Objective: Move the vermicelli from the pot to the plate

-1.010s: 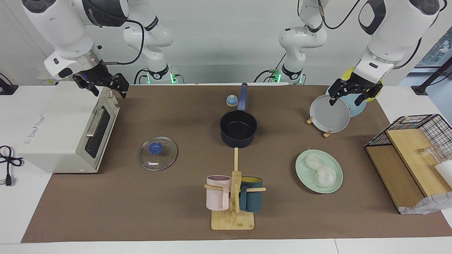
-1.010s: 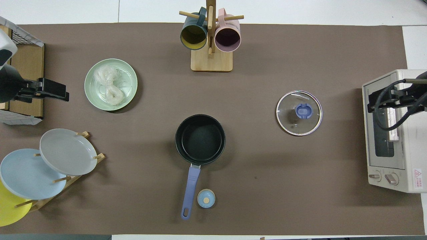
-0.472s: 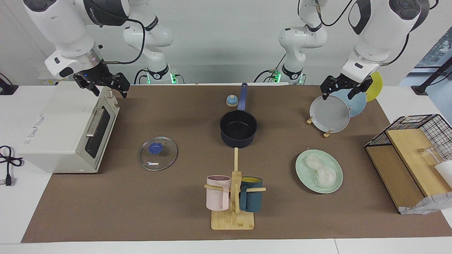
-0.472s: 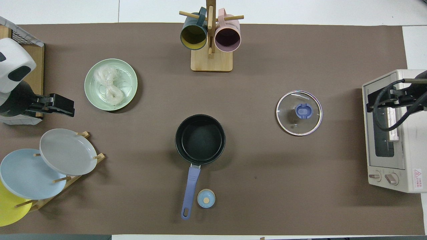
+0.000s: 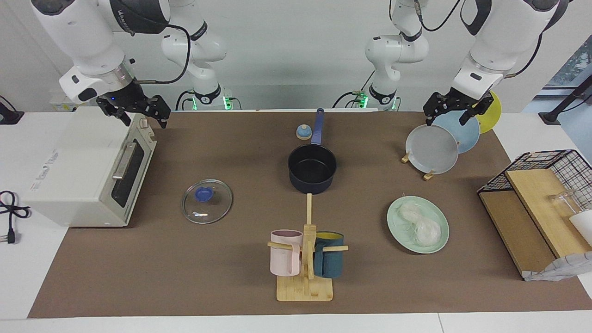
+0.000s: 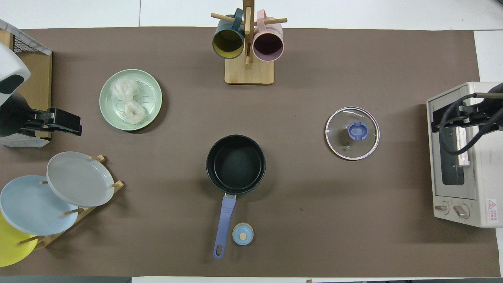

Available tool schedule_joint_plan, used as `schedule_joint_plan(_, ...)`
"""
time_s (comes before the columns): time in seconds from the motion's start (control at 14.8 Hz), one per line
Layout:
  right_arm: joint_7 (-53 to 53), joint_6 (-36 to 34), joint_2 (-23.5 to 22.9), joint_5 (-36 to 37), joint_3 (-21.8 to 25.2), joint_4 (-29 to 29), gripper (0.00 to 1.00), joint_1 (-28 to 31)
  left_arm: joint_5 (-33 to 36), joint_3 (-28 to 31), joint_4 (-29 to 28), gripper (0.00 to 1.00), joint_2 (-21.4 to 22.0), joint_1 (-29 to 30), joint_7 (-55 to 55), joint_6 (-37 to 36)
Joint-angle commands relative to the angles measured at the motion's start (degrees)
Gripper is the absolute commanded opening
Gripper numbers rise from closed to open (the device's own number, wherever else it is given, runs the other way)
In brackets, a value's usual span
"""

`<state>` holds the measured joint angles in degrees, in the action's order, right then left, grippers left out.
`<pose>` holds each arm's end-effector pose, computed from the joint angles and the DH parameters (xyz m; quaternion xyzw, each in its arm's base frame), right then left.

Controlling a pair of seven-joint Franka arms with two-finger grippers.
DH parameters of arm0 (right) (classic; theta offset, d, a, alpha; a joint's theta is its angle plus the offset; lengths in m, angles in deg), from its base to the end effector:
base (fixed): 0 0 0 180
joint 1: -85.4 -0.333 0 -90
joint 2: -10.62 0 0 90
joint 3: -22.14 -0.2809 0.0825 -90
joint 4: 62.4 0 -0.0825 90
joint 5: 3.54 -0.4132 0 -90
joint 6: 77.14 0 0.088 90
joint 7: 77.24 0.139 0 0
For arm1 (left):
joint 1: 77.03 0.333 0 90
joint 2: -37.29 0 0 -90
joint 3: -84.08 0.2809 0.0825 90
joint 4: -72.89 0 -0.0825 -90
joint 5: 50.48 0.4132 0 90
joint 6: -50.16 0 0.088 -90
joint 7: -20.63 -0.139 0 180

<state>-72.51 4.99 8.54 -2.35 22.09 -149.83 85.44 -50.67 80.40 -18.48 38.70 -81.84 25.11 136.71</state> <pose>0.5745 -0.0030 0.5476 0.9970 -0.0418 -0.0639 0.0130 0.5619 -0.0847 0.5546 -0.9989 0.0350 0.0297 0.0025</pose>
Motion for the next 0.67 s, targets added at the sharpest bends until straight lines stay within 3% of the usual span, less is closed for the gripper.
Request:
schedule_joint_plan(0.0, 0.2, 0.4, 0.1, -0.2, 0.0, 0.2, 1.00, 0.0, -1.7, 0.0, -0.6, 1.00, 0.4, 0.5, 0.3, 1.3)
schedule_joint_plan(0.61, 0.2, 0.1, -0.2, -0.5, -0.3, 1.0, 1.00, -0.1, -1.9, 0.0, -0.8, 1.00, 0.6, 0.3, 0.3, 1.3)
